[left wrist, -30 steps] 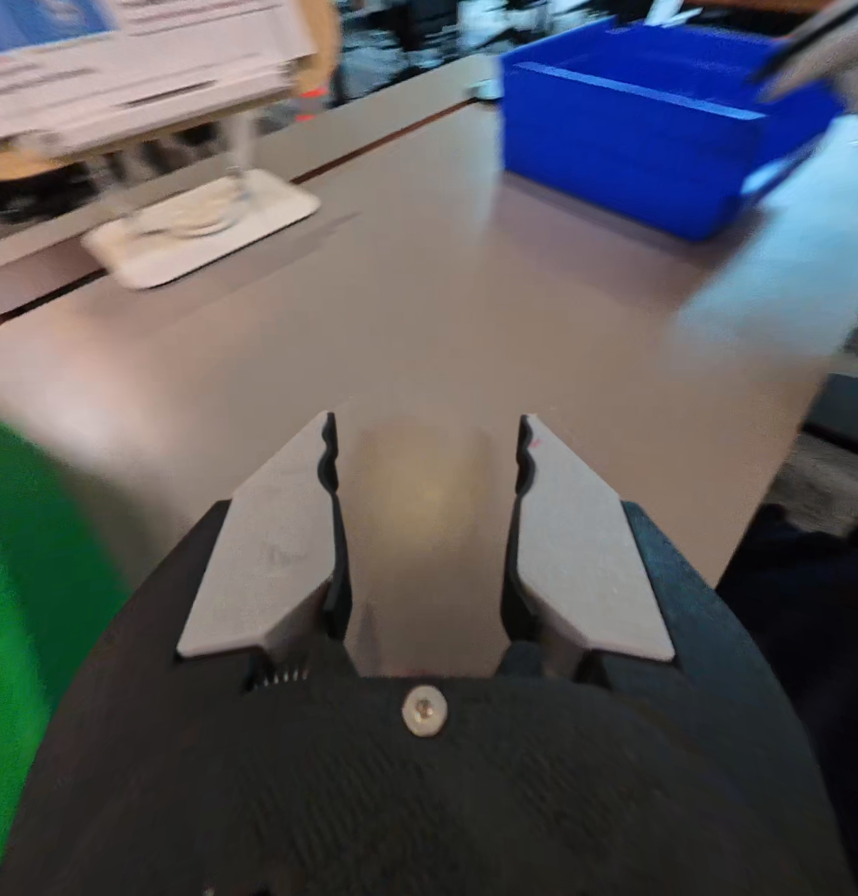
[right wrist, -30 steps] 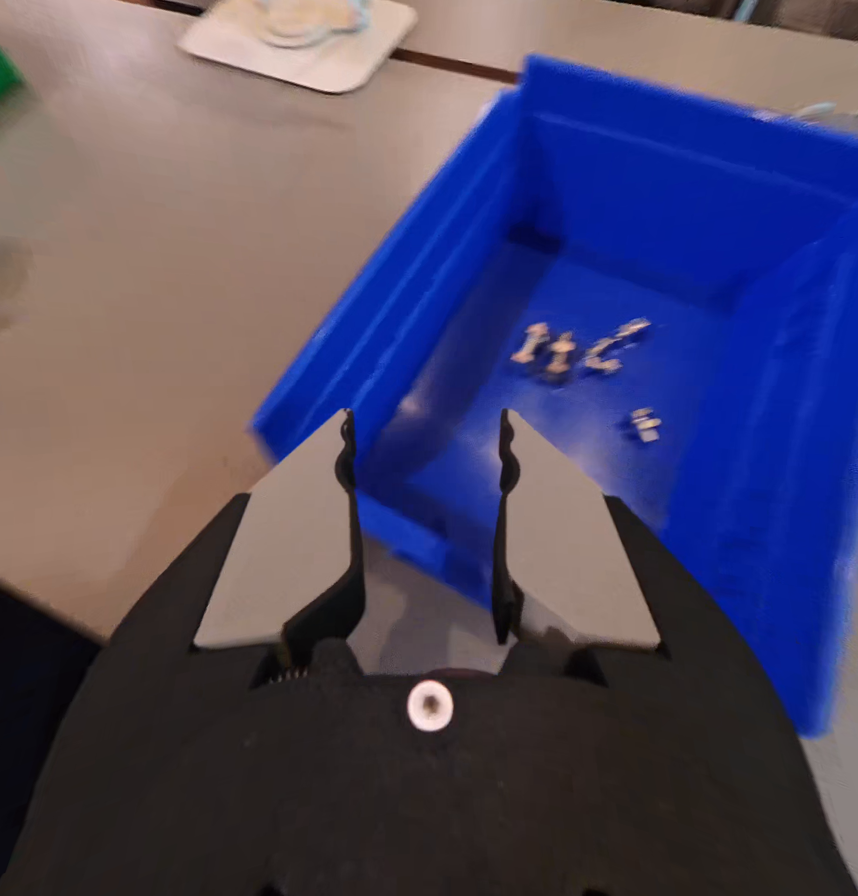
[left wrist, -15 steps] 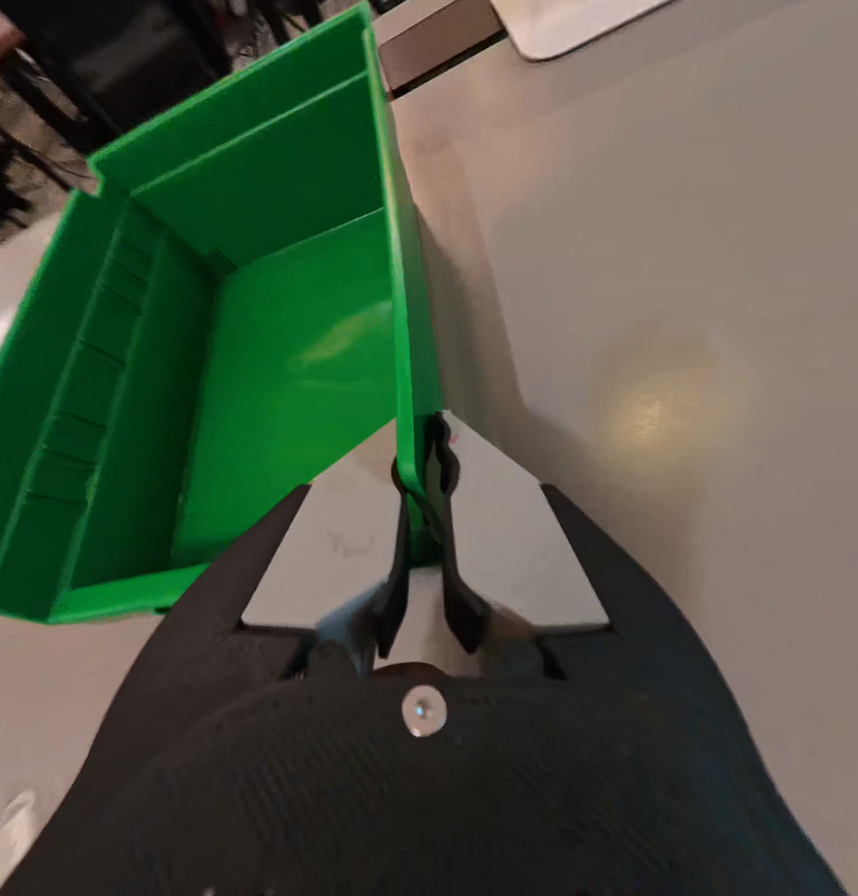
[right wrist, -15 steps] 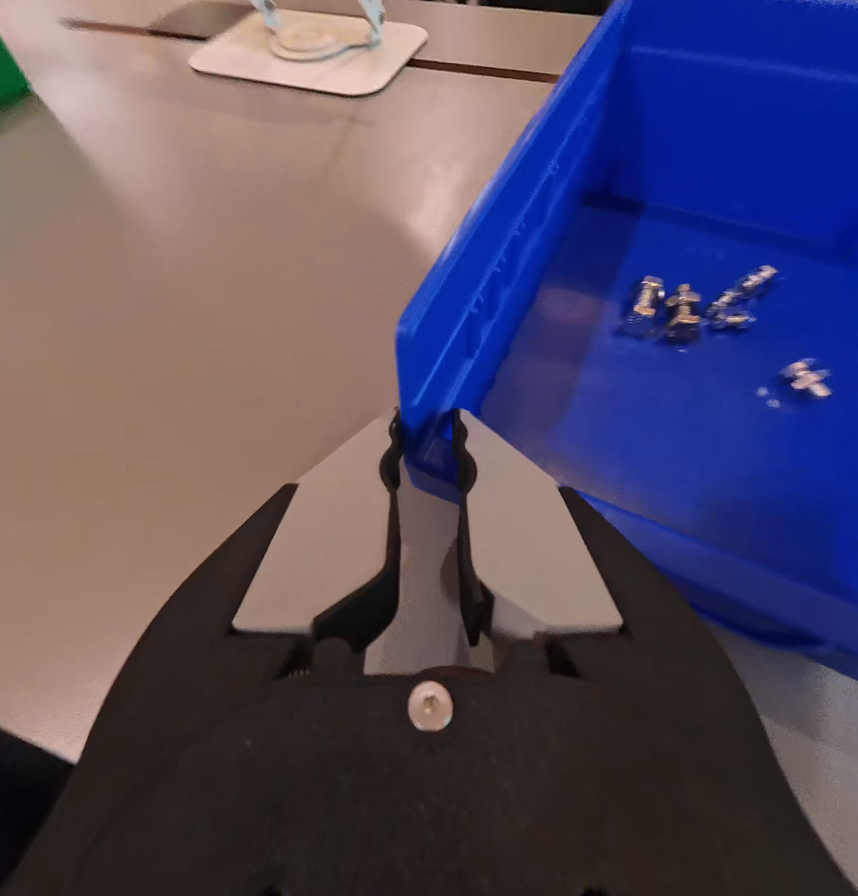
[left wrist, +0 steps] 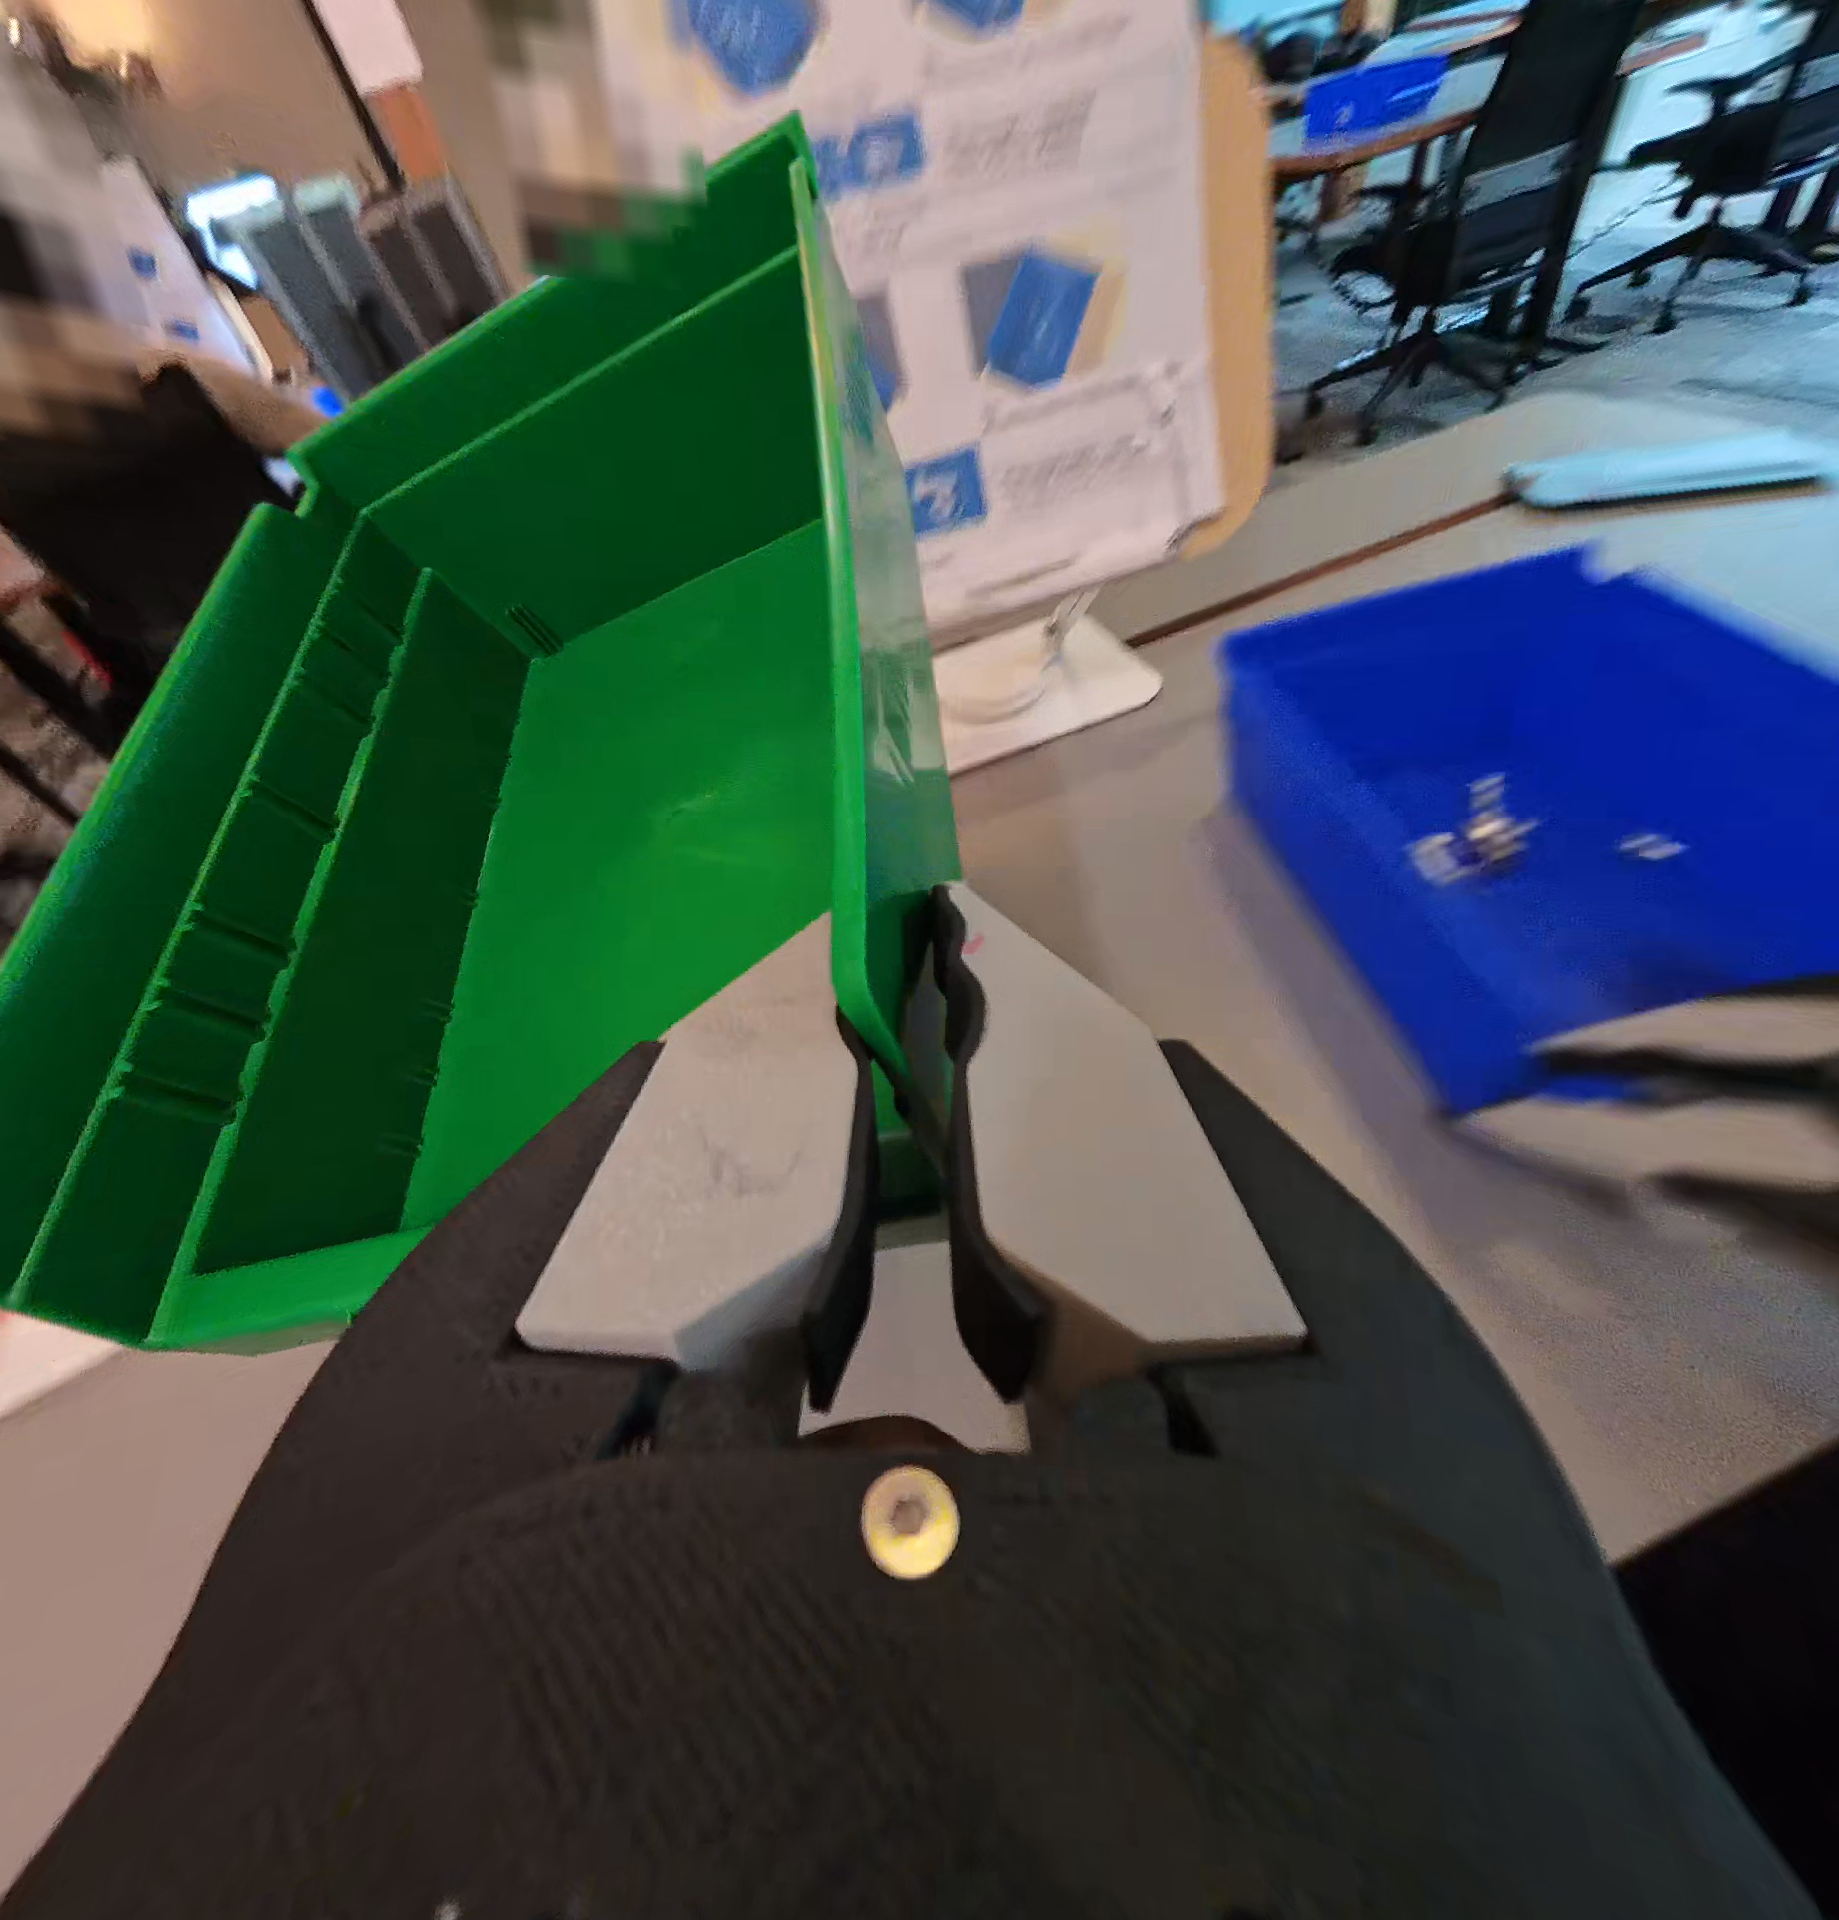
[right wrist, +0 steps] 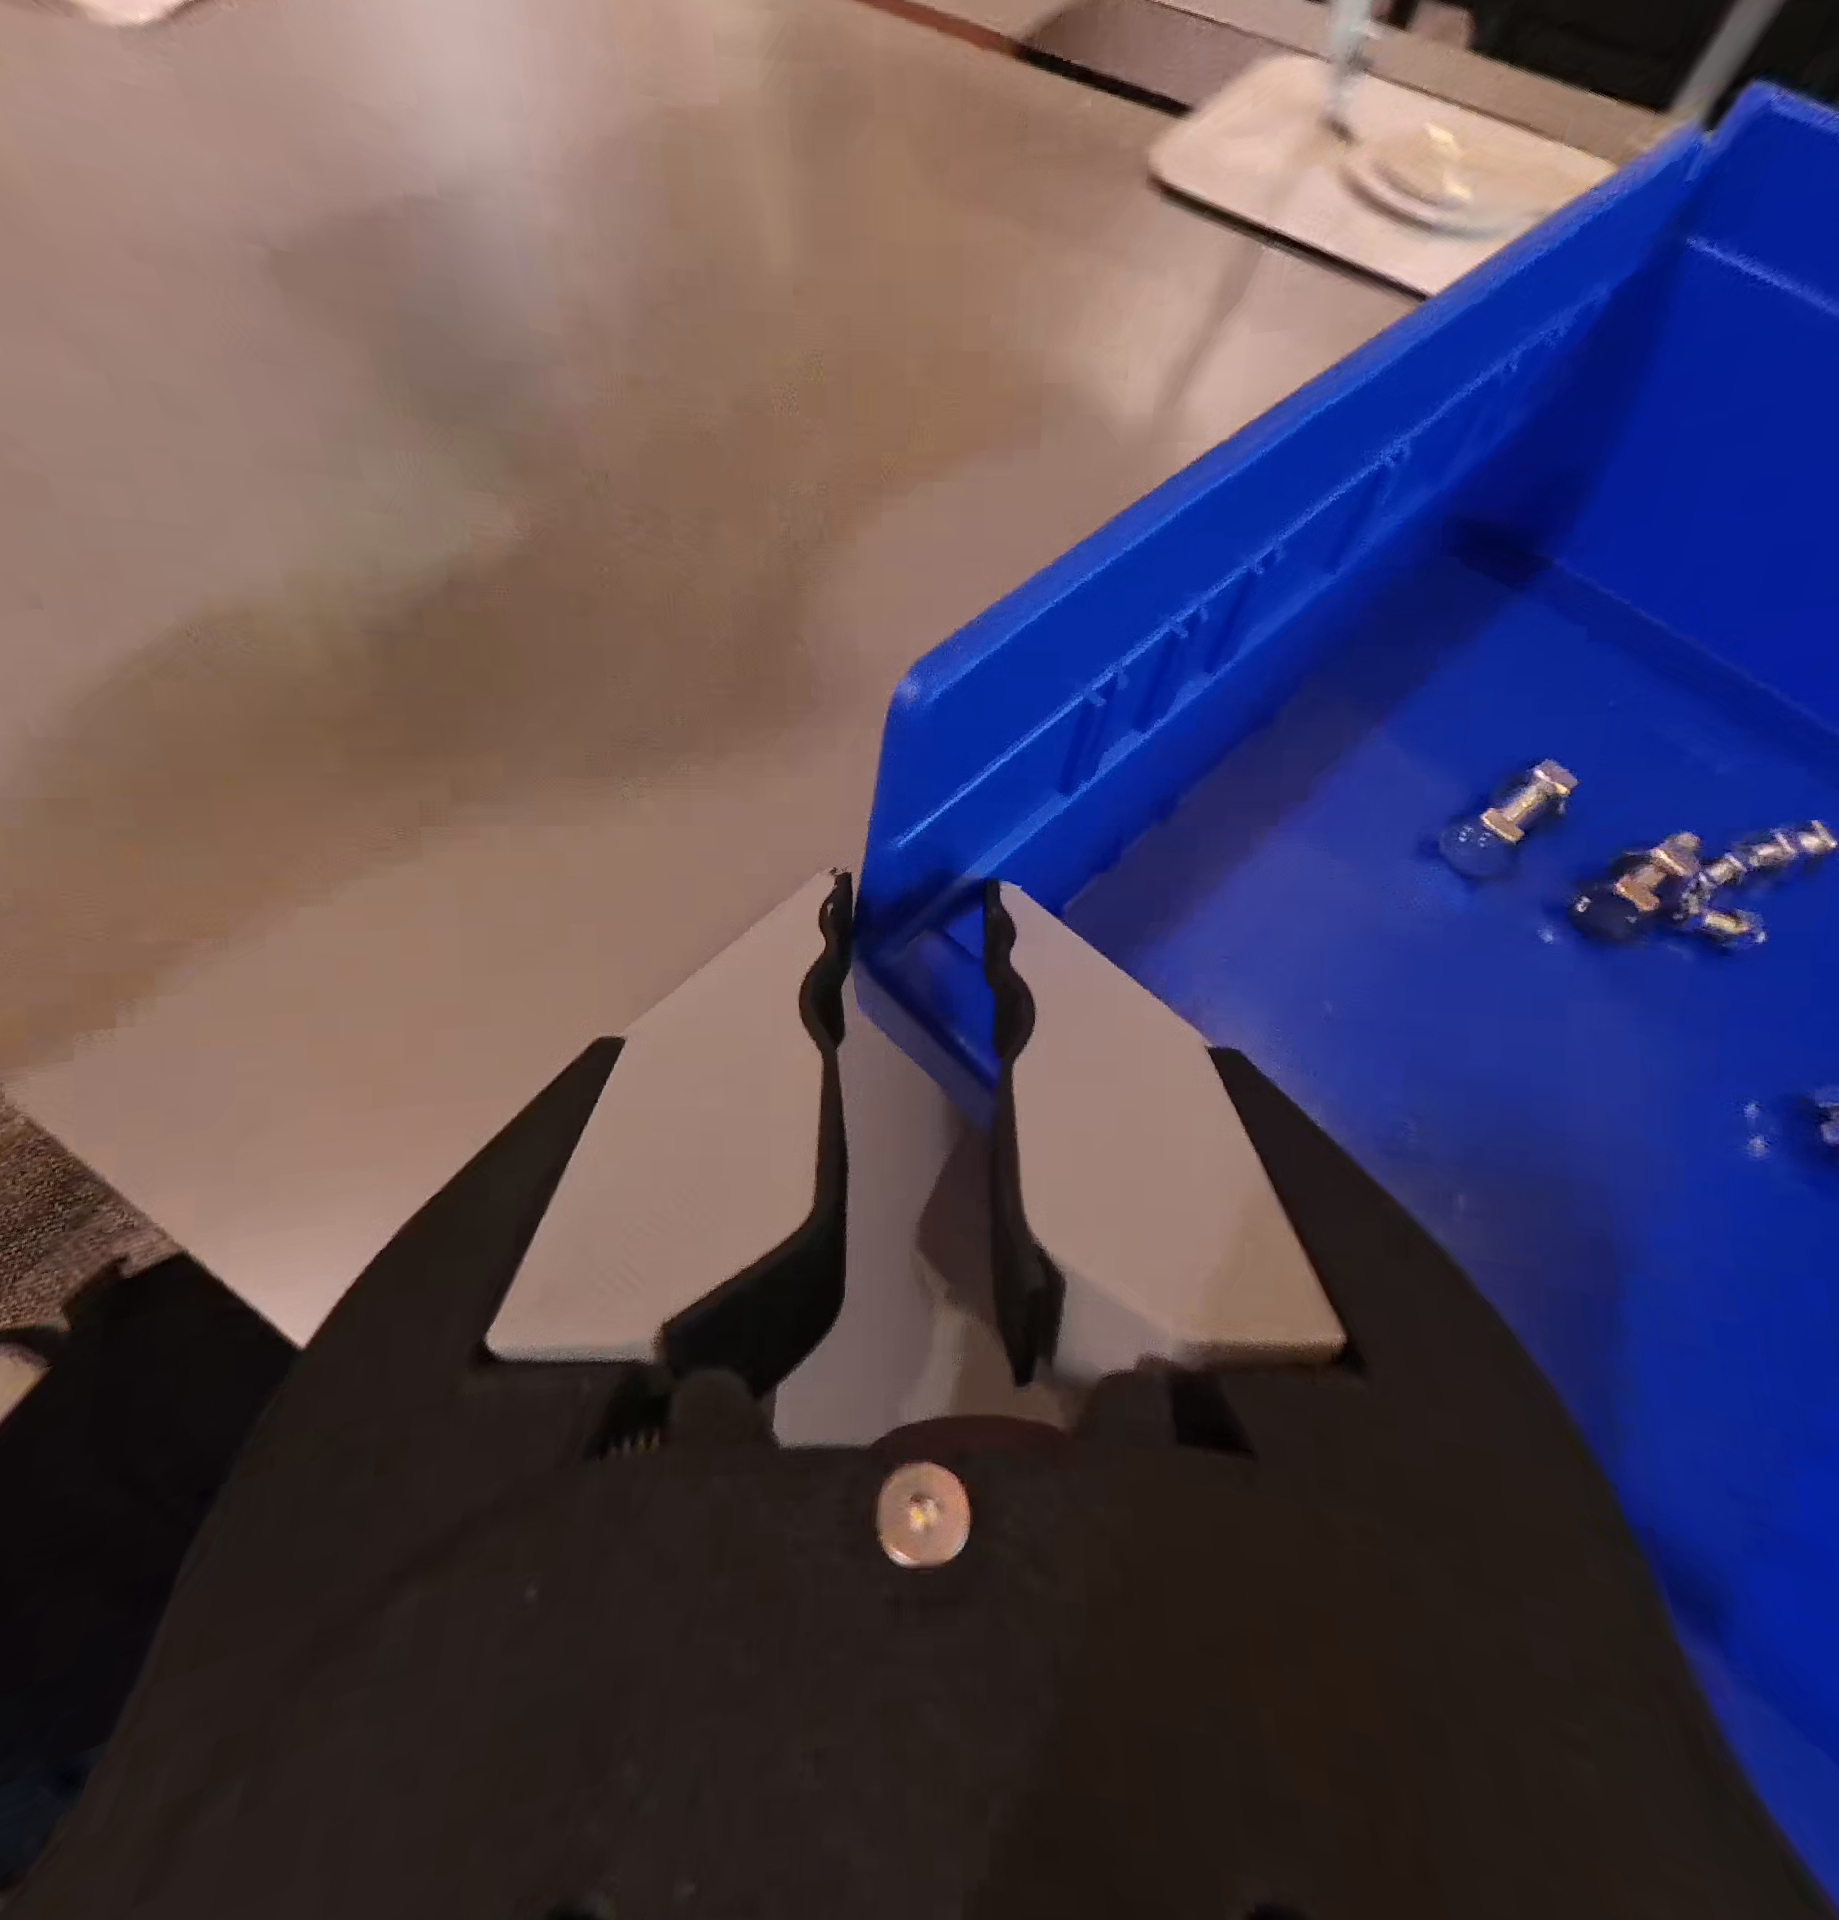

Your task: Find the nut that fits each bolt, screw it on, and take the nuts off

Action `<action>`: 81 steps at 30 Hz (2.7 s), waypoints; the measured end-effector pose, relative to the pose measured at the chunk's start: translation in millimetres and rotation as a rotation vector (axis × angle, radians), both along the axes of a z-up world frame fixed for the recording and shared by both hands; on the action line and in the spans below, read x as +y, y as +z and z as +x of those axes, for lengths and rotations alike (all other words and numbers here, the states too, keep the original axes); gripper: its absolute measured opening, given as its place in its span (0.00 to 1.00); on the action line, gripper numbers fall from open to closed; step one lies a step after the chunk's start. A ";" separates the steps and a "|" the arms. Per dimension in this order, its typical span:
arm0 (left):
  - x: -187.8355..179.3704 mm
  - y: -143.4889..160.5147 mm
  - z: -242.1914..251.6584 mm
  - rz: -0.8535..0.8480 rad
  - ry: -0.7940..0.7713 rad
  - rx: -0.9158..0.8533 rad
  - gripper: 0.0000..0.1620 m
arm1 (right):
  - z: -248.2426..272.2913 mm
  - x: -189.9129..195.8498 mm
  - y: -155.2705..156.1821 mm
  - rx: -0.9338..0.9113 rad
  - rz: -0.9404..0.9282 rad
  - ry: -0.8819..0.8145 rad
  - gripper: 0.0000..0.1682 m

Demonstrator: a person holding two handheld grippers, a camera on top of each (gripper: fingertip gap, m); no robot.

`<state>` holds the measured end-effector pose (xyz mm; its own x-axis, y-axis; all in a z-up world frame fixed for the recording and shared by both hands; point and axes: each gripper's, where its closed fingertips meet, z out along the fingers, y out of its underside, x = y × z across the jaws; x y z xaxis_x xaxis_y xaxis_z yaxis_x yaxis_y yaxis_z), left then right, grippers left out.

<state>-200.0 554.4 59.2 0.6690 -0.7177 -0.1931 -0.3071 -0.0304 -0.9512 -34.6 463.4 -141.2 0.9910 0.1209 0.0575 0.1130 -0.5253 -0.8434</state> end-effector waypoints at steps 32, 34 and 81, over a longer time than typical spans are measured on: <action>-248.6 -125.8 380.3 0.026 -0.498 0.170 0.08 | -120.6 1.1 16.8 0.407 0.175 0.284 0.17; -264.3 -111.7 372.4 0.042 -0.554 0.196 0.22 | -118.9 -0.3 17.1 0.408 0.158 0.299 0.19; 34.1 -192.8 79.6 -0.177 0.015 0.193 0.09 | 211.2 -43.2 -5.4 -0.204 -0.008 -0.429 0.22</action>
